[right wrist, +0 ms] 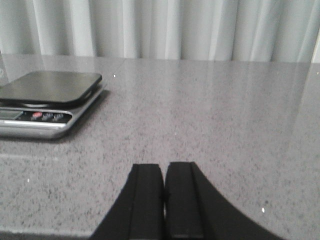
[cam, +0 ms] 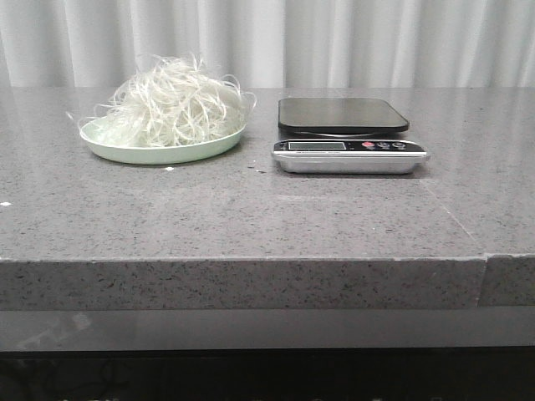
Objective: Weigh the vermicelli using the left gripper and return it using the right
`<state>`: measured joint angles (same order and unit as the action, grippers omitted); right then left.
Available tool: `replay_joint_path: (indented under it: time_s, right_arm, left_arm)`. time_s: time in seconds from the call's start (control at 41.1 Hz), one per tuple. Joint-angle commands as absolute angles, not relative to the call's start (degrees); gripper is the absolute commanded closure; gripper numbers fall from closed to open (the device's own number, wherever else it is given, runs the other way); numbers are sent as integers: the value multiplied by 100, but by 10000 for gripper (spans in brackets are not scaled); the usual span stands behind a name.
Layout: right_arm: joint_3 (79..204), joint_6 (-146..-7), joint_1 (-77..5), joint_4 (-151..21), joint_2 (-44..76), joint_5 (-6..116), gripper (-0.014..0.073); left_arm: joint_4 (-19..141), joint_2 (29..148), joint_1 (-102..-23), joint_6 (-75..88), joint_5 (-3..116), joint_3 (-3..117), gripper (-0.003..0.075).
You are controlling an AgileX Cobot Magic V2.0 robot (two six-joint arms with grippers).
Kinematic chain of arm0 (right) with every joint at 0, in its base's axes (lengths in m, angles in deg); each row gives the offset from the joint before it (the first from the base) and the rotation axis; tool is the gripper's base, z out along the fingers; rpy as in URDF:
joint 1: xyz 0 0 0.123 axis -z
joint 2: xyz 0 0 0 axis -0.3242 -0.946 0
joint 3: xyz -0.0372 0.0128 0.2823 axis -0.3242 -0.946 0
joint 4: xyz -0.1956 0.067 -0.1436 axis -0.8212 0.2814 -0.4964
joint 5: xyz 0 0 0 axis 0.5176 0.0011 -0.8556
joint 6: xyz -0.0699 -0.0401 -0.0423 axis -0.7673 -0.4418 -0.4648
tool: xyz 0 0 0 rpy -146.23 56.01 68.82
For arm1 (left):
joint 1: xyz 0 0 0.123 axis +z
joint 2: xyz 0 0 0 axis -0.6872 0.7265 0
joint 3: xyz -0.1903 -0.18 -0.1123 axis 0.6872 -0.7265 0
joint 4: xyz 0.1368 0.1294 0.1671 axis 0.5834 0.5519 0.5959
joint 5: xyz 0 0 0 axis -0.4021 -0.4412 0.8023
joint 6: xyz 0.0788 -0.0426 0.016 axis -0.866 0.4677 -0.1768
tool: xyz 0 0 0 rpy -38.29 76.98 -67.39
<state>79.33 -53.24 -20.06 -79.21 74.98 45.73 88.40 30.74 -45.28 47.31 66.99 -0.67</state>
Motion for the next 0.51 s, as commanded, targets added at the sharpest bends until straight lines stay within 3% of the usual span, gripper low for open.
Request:
replay_joint_path:
  time_s: [0.0,0.487]
  right_arm:
    - [7983,-5340,-1981,-7886,7578,3769,426]
    - [7983,-5340,-1981,-7886,7578,3685,426]
  left_arm:
    - [8836,2960,-4524,4751,7117,-114,575]
    - [8836,2960,-4524,4751,7117,-114,575]
